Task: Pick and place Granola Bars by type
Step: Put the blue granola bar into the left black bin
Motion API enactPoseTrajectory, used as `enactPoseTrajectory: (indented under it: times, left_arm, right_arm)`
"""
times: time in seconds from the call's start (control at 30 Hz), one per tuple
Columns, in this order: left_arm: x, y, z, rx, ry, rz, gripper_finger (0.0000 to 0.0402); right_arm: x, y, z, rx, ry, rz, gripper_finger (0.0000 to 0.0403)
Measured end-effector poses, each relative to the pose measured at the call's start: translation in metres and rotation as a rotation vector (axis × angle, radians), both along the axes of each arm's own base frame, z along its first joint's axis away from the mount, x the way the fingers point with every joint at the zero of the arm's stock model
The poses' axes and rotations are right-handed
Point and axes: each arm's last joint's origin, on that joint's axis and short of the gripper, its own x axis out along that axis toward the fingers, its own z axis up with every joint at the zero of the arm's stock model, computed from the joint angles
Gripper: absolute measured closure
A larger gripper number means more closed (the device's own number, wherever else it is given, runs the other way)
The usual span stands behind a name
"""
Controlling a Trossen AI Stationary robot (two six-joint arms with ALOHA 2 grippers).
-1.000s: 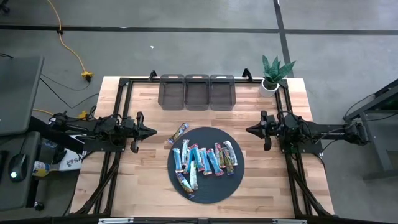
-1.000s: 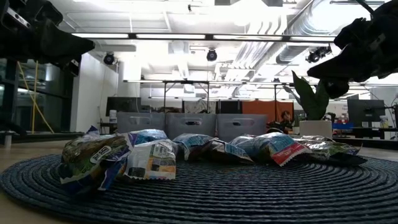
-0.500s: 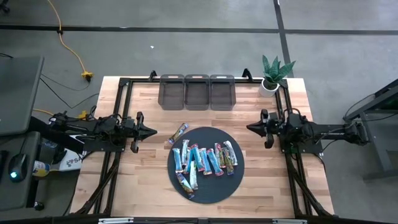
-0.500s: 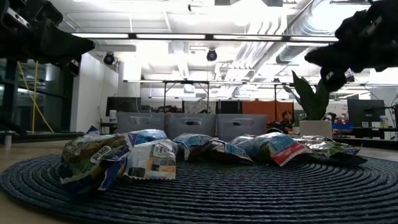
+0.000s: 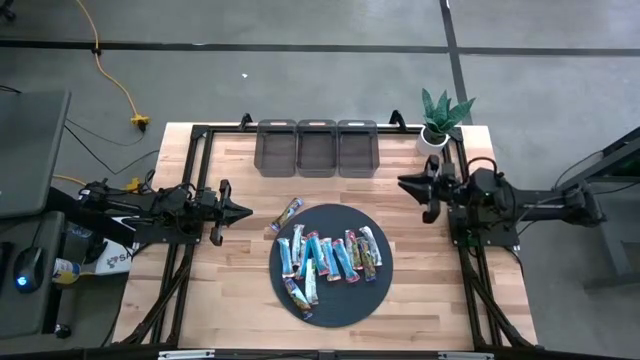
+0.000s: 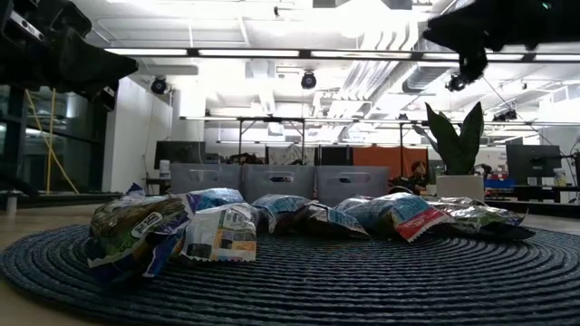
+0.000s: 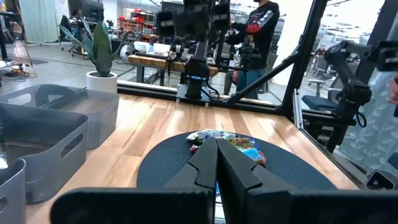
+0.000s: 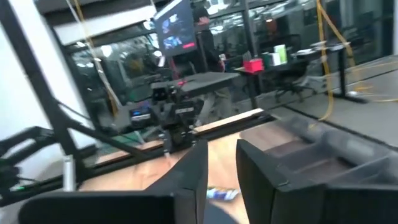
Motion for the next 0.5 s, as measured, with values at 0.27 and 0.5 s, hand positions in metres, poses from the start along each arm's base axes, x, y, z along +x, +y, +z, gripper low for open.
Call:
enactPoseTrajectory:
  times: [0.27,0.5]
  left_arm:
    - [0.000,0.000,0.000,0.000,0.000,0.000,0.0400]
    - [0.000,0.000,0.000,0.000,0.000,0.000,0.0400]
  right_arm:
    - [0.058,-0.005,0.053,-0.143,0.101,-0.024,0.0327]
    - [0.122,-0.010,0.085,-0.195,0.198,-0.016,0.0327]
